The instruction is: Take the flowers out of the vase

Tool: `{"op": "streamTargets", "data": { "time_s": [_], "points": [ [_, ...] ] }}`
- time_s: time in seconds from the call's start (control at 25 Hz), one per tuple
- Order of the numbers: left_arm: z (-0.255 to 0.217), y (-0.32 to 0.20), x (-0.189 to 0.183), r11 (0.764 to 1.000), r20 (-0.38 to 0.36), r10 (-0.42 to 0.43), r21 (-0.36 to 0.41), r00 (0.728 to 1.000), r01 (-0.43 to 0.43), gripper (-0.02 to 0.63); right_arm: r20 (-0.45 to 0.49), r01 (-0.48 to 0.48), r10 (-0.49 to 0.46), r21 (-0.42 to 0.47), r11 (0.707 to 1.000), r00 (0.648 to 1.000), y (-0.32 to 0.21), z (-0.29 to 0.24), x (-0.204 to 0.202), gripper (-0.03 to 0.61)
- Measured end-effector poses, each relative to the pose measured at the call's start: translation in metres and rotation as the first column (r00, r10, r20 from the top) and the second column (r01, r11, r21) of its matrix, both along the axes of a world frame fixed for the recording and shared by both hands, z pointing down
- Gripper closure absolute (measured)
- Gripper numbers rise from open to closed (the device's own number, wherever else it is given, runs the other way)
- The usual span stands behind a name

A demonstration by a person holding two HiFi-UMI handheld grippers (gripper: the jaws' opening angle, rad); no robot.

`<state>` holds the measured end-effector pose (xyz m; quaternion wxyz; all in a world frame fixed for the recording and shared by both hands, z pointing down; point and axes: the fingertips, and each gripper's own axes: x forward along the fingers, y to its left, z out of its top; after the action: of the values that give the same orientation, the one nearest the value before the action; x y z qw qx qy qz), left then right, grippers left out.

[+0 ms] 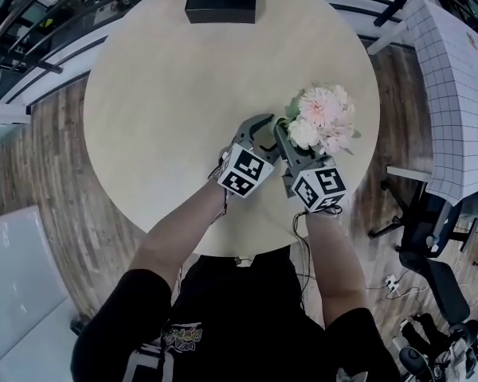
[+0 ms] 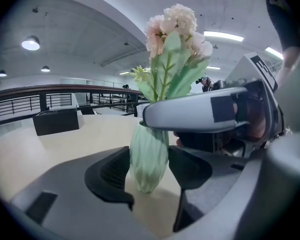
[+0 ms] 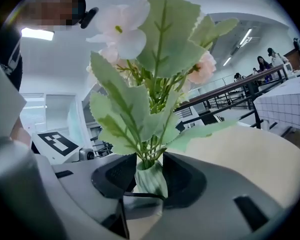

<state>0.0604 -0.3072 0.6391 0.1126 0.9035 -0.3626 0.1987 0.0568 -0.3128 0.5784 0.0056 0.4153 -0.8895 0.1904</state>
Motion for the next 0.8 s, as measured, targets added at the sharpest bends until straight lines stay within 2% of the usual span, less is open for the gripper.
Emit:
{"op": "streamTargets", "data": {
  "time_s": [0.32,0.8],
  "points": [
    [-0.003,0.004,-0.002,1.0,0.005,-0.002,0.001,1.0,0.002,0.376,-0.013,-0.009,0.009,0.04,0.999,1.0,-0.002,-0.007,0.002,0.463],
    [0.0,0.003,-0.001,1.0,0.022,-0.008,-0.008,1.0,0.008,0.376,0.004,-0.027,0.027,0.061,0.998,1.0,0.0,-0.025,0.012,0.489]
  ]
}}
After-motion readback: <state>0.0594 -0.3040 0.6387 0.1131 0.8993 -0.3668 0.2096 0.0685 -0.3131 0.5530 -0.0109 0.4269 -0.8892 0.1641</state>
